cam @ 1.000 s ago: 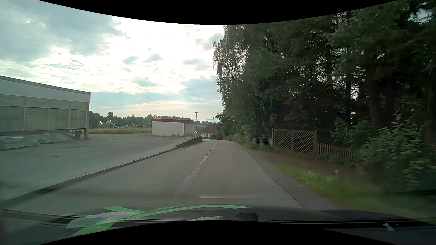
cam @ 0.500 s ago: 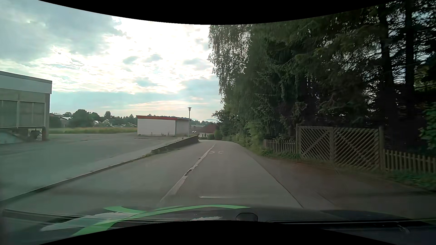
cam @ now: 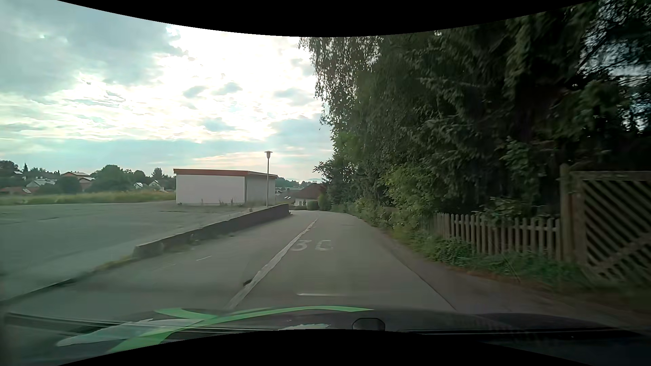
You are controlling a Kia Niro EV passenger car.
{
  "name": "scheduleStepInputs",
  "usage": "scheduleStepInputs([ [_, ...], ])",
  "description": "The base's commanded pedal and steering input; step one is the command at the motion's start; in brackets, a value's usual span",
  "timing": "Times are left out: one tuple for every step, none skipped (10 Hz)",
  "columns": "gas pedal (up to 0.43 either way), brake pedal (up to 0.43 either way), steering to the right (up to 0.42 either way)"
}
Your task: Follow the waypoints while adhering to traffic rules and regulations
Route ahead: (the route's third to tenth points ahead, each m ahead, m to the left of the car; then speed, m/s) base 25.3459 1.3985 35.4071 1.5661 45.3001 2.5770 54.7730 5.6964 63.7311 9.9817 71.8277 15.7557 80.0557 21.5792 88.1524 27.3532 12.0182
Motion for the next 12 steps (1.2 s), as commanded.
scheduleStepInputs([
  [0.000,0.000,-0.003],
  [0.000,0.000,-0.003],
  [0.000,0.000,-0.002],
  [0.008,0.000,-0.003],
  [0.067,0.000,-0.003],
  [0.079,0.000,-0.003],
  [0.087,0.000,-0.003],
  [0.087,0.000,-0.003],
  [0.087,0.000,-0.003],
  [0.087,0.000,-0.002],
  [0.087,0.000,-0.003],
  [0.087,0.000,-0.003],
])
